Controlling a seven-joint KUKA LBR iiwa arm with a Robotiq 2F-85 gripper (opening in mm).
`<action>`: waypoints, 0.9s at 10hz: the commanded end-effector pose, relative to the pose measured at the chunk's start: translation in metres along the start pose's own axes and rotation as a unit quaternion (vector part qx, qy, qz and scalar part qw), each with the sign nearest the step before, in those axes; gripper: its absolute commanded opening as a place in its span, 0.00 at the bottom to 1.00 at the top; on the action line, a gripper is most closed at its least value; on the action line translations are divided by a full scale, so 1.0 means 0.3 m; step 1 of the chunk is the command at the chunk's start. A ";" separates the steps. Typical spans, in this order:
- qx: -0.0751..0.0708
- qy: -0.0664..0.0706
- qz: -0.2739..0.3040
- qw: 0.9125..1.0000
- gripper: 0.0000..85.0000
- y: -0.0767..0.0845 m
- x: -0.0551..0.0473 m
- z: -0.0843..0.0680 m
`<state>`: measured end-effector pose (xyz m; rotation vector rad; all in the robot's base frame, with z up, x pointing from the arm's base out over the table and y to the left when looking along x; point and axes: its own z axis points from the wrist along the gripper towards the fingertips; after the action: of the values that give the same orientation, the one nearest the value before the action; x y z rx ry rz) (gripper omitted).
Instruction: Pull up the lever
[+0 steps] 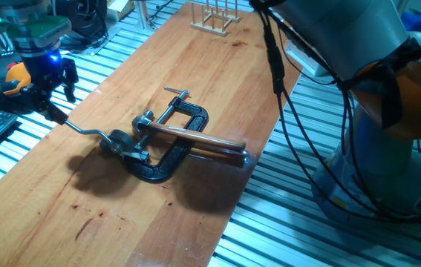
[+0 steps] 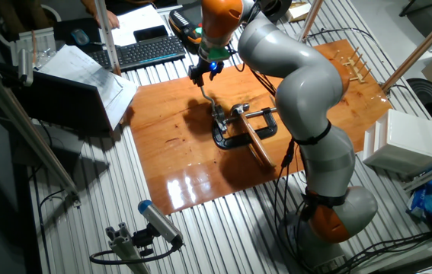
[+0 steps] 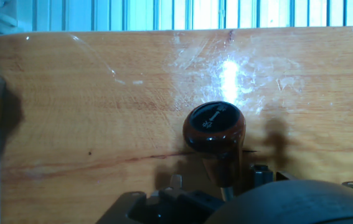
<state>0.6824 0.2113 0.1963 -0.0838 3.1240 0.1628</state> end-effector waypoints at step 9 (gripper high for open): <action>0.020 -0.013 -0.002 1.000 0.80 0.000 0.000 -0.001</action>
<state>0.6823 0.2118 0.1964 -0.0831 3.0999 0.1052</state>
